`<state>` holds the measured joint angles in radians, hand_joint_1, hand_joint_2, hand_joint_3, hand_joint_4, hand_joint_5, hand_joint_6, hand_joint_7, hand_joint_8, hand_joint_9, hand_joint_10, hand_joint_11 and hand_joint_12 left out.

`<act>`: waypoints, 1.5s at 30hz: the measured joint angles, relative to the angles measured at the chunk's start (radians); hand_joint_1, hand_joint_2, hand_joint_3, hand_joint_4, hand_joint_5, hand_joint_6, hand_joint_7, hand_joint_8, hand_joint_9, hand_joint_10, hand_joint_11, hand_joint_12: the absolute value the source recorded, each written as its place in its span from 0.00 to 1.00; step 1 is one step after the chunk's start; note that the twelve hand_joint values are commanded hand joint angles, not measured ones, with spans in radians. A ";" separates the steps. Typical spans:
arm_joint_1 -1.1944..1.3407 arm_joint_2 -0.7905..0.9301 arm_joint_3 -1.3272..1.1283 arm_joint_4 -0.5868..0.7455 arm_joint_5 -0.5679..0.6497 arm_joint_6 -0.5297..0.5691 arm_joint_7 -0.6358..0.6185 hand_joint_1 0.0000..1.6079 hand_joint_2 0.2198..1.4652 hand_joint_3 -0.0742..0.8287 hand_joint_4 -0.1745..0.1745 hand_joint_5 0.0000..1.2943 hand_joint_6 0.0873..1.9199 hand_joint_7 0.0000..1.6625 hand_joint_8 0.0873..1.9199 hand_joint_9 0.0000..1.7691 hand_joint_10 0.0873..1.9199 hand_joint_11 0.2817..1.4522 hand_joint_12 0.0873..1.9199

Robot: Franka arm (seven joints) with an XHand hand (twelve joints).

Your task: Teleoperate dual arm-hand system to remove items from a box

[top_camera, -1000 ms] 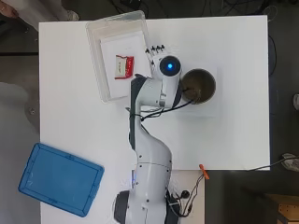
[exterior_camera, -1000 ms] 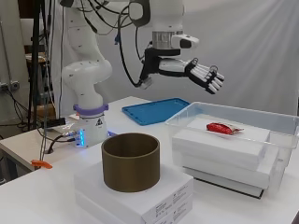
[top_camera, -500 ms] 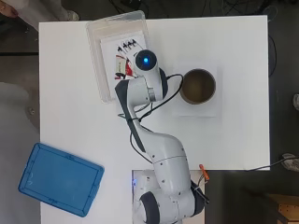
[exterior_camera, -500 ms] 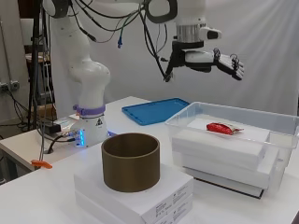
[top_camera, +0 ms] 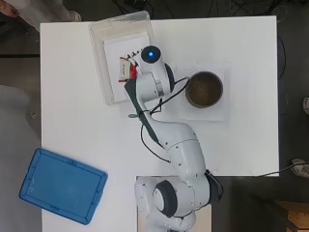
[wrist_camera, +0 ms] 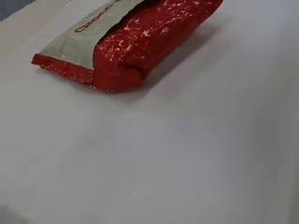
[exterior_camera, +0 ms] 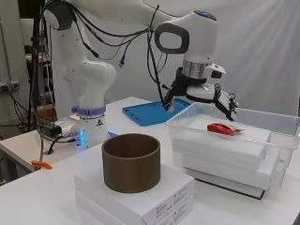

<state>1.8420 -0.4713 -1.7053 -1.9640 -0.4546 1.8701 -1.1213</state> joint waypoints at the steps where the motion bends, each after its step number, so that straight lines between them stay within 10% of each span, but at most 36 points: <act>1: 0.020 -0.009 -0.009 -0.001 -0.014 -0.002 0.009 0.11 0.60 0.08 0.50 0.27 0.00 0.29 0.00 0.33 0.00 0.27 0.00; 15: 0.230 -0.125 -0.130 0.021 -0.150 -0.051 0.067 0.15 0.63 0.09 0.54 0.35 0.00 0.43 0.00 0.45 0.00 0.38 0.00; 17: 0.244 -0.128 -0.136 0.022 -0.176 -0.068 0.118 0.56 0.73 0.09 0.29 0.57 0.40 0.43 0.43 0.50 0.20 0.45 0.00; 20: 0.241 -0.103 -0.081 0.030 -0.145 -0.081 0.196 0.81 0.75 0.09 0.03 0.72 0.50 0.44 0.61 0.51 0.59 0.33 0.41; 23: 0.110 0.050 0.108 0.041 0.002 -0.081 0.150 0.84 0.75 0.08 0.00 0.74 0.50 0.45 0.59 0.51 0.66 0.27 0.57; 31: -0.473 0.431 0.456 0.041 0.069 -0.074 0.105 0.84 0.75 0.08 0.00 0.70 0.54 0.45 0.59 0.52 0.65 0.25 0.58; 33: -0.501 0.378 0.388 0.041 0.058 -0.072 0.113 0.84 0.76 0.08 0.00 0.65 0.59 0.48 0.25 0.48 0.62 0.26 0.45; 35: -0.465 0.298 0.304 0.043 0.087 -0.074 0.093 0.70 0.75 0.08 0.63 0.68 0.57 0.52 0.04 0.52 0.26 0.29 0.33; 37: -0.401 0.218 0.229 0.051 0.136 -0.084 0.084 0.64 0.74 0.08 0.91 0.70 0.55 0.54 0.00 0.57 0.04 0.32 0.25; 45: -0.524 0.058 0.398 0.045 0.189 -0.132 0.065 0.62 0.75 0.08 1.00 0.69 0.56 0.47 0.00 0.50 0.00 0.38 0.00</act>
<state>1.3181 -0.4131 -1.3070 -1.9187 -0.2655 1.7377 -1.0567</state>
